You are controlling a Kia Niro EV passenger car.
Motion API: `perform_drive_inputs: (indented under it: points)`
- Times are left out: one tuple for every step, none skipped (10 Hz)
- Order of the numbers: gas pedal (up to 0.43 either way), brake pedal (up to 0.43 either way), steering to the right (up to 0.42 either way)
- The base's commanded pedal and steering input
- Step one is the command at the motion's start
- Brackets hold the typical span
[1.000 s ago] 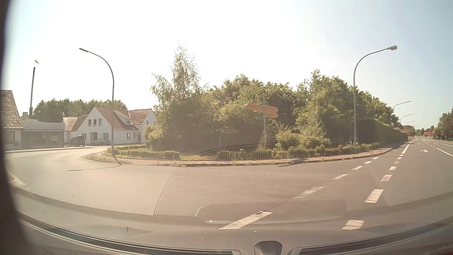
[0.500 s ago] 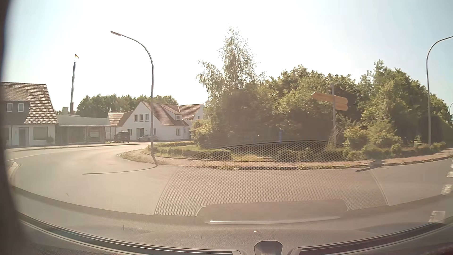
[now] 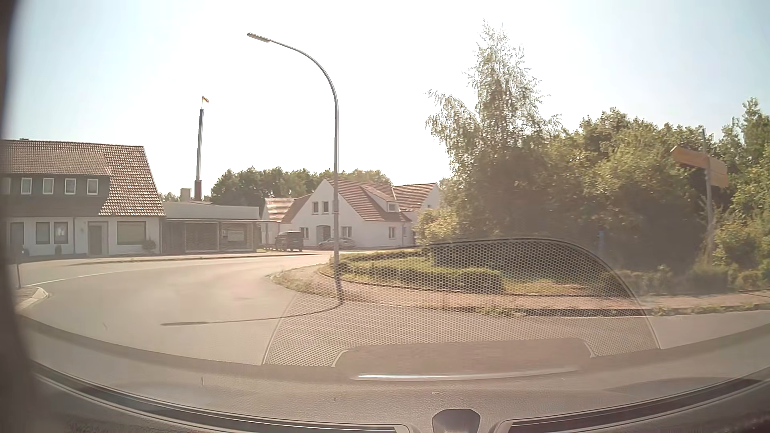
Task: Follow the waypoints while adhering to traffic rules and regulations
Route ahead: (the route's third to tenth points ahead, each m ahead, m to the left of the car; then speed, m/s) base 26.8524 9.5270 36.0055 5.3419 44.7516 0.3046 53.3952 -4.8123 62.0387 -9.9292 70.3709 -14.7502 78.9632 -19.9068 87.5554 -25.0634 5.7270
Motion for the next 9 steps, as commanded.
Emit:
perform_drive_inputs:
  points:
    - [0.000,0.006,-0.282]
    - [0.000,0.006,-0.285]
    - [0.000,0.006,-0.290]
    - [0.000,0.006,-0.291]
    - [0.000,0.006,-0.290]
    - [0.000,0.006,-0.290]
    - [0.087,0.006,-0.288]
    - [0.118,0.006,-0.285]
    - [0.138,0.006,-0.283]
